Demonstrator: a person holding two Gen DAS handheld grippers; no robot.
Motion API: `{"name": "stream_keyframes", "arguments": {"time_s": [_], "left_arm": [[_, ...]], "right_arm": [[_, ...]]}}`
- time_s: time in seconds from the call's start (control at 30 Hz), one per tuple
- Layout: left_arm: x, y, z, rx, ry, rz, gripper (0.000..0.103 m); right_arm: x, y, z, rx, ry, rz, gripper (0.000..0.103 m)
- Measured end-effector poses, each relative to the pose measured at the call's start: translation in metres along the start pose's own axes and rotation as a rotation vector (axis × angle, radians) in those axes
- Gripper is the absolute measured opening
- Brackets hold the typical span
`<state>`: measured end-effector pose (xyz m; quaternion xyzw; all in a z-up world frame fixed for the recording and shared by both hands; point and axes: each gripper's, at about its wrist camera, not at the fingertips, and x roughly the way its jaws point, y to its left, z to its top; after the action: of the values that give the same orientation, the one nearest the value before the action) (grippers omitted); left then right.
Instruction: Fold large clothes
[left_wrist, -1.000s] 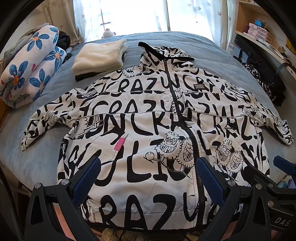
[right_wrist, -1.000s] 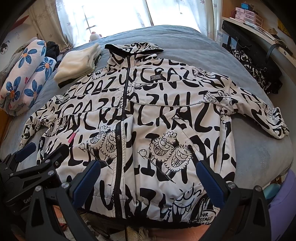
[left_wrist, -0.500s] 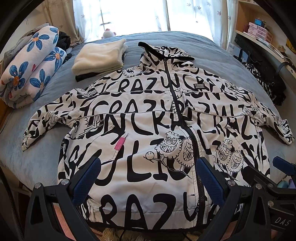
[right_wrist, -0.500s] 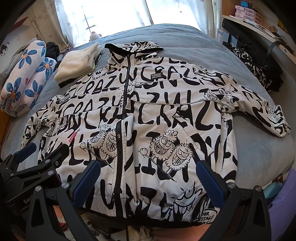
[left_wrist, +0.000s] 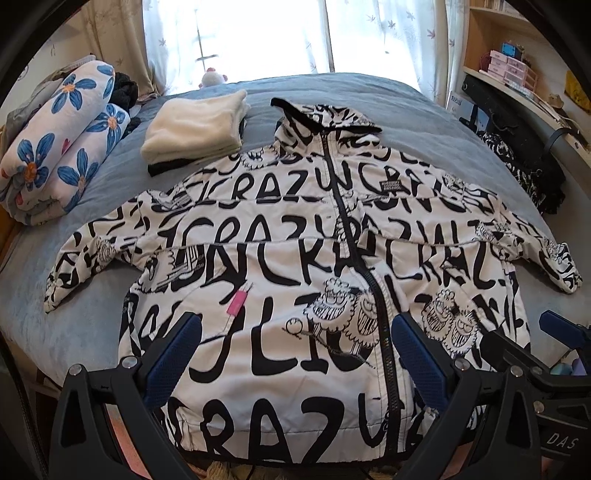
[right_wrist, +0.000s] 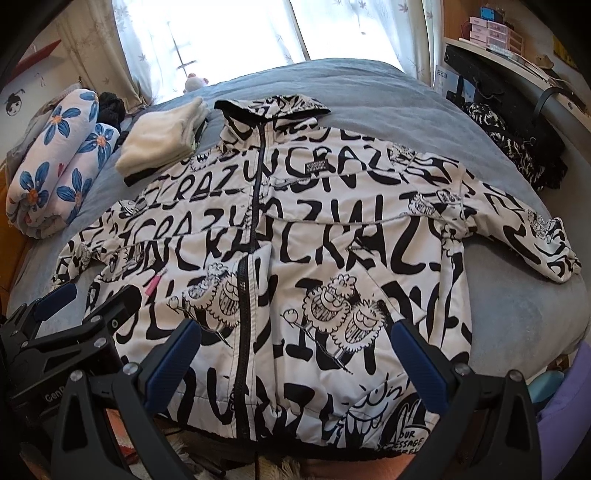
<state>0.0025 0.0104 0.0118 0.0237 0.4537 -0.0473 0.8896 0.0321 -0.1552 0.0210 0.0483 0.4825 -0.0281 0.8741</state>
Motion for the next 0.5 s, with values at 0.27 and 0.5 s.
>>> {"name": "stream_keyframes", "arguments": {"time_s": [0.27,0.5], "left_arm": [[-0.011,-0.002,0.021,-0.025,-0.031,-0.065,0.102],[-0.031,-0.025,0.037,0.053,-0.183,-0.084,0.102]], "right_arm": [[-0.015,-0.011,0.019,0.024,-0.028,0.011,0.103],[-0.039,-0.006,0.025,0.028,-0.077,0.008,0.103]]}}
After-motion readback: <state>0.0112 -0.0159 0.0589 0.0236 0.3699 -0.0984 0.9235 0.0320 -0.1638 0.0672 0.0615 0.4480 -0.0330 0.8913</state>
